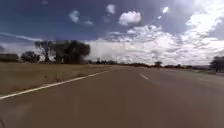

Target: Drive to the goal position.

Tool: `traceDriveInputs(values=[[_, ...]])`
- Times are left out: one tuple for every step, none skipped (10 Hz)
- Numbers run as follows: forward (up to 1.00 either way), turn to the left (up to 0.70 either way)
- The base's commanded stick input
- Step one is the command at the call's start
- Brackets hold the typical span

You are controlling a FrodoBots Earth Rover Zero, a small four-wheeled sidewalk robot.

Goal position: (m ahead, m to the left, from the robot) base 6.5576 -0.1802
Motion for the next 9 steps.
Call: traceDriveInputs(values=[[1.0,0.0],[1.0,0.0],[1.0,-0.4],[1.0,-0.4],[1.0,-0.39],[1.0,0.0],[1.0,0.0],[1.0,0.0],[1.0,0.0]])
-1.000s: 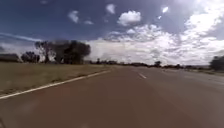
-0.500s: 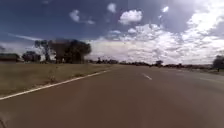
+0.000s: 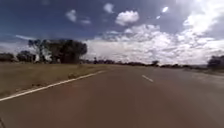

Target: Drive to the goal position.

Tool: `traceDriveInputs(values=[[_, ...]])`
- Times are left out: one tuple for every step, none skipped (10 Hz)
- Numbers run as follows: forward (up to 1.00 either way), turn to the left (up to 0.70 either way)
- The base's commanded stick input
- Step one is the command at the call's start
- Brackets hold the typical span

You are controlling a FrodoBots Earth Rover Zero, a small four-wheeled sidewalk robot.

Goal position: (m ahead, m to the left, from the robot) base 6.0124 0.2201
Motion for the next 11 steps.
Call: traceDriveInputs(values=[[1.0,0.0],[1.0,0.0],[1.0,0.0],[1.0,0.0],[1.0,0.0],[1.0,0.0],[1.0,0.0],[1.0,0.0],[1.0,0.0],[1.0,0.0],[1.0,0.0]])
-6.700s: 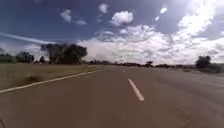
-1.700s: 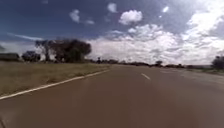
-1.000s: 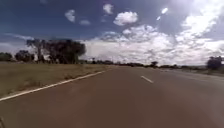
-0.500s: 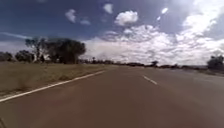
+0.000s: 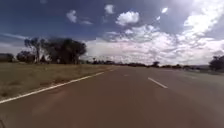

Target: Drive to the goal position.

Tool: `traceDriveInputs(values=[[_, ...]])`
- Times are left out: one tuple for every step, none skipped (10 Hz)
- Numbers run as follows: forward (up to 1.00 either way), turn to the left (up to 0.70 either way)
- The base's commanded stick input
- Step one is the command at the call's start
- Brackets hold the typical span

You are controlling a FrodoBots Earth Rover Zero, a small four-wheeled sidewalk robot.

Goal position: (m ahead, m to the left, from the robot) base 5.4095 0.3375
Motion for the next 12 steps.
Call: traceDriveInputs(values=[[1.0,0.0],[1.0,0.0],[1.0,-0.29],[1.0,-0.16],[1.0,-0.03],[1.0,0.0],[1.0,0.0],[1.0,0.0],[1.0,0.0],[1.0,0.0],[1.0,0.0],[1.0,0.0]])
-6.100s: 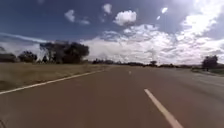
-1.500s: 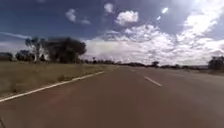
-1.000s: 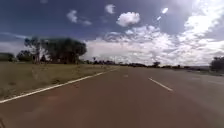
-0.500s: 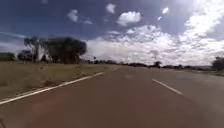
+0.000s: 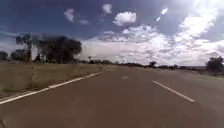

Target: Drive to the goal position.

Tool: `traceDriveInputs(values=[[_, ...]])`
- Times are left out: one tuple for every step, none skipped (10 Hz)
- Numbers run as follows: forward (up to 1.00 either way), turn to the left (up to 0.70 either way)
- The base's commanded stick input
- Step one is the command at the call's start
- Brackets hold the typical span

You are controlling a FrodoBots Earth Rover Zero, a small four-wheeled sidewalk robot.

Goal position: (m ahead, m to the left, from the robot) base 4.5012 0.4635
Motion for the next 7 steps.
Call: traceDriveInputs(values=[[1.0,0.0],[1.0,0.0],[1.0,0.0],[1.0,0.0],[1.0,0.0],[1.0,0.0],[1.0,0.0]])
